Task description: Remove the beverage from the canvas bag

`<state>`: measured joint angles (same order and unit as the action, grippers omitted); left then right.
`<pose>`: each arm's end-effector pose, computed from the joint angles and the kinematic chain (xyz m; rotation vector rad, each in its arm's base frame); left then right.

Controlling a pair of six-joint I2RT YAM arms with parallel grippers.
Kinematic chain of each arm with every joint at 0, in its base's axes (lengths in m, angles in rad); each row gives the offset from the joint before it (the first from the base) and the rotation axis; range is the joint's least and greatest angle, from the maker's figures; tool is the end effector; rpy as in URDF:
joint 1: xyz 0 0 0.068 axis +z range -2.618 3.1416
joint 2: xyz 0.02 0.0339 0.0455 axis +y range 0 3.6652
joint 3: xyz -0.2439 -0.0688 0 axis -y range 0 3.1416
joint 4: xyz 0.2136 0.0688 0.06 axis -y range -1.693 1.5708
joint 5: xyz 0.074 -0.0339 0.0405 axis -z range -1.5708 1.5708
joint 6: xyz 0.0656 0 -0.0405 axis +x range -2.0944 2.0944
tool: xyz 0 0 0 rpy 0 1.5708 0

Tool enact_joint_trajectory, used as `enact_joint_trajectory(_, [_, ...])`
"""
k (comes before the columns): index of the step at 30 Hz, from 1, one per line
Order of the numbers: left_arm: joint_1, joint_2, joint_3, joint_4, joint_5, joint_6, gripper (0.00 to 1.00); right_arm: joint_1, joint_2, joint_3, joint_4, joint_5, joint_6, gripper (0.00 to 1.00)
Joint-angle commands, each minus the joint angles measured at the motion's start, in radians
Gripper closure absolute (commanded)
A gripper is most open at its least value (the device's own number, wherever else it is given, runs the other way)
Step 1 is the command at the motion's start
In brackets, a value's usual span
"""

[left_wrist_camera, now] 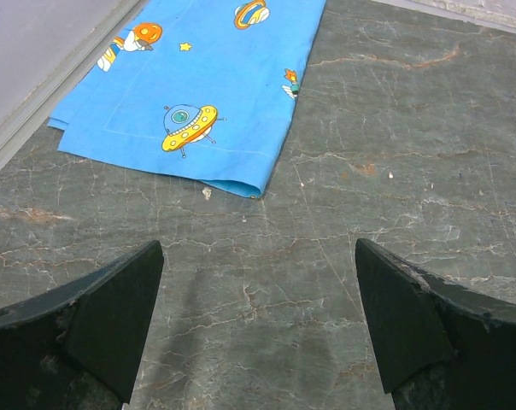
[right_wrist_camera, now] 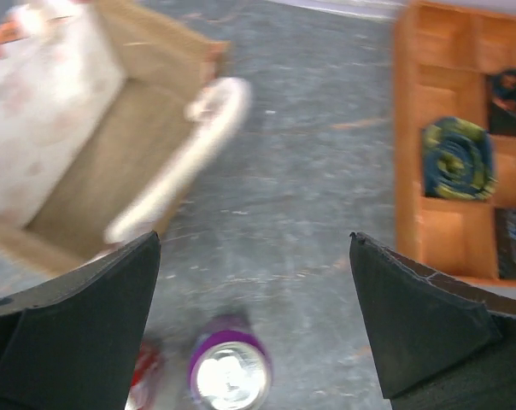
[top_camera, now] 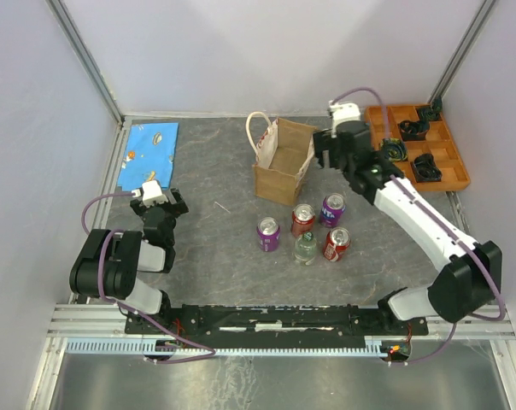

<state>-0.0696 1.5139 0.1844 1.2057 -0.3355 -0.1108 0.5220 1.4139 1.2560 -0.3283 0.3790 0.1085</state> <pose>0.2512 0.0041 0.1471 -0.2844 1.6658 0.1489 0.2908 0.1393 0.3170 -0.1849 2.0114 0.0090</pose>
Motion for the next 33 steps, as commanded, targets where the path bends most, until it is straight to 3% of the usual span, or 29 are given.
enact_joint_trajectory(1, [-0.004, 0.007, 0.019, 0.036, -0.018, 0.056, 0.01, -0.160, -0.062, -0.064, 0.091, 0.000, 0.025, 0.01])
enact_joint_trajectory(10, [-0.004, 0.007, 0.021, 0.035, -0.019, 0.056, 0.01, -0.576, -0.099, -0.282, 0.302, -0.112, 0.136, 0.01])
enact_joint_trajectory(15, [-0.005, 0.007, 0.021, 0.035, -0.018, 0.056, 0.01, -0.726, -0.130, -0.401, 0.444, -0.166, 0.179, 0.01])
enact_joint_trajectory(22, [-0.006, 0.006, 0.021, 0.034, -0.020, 0.057, 0.01, -0.750, -0.190, -0.469, 0.519, -0.095, 0.093, 0.01])
enact_joint_trajectory(33, [-0.007, 0.007, 0.021, 0.035, -0.022, 0.057, 0.01, -0.752, -0.358, -0.633, 0.712, -0.053, 0.119, 0.01])
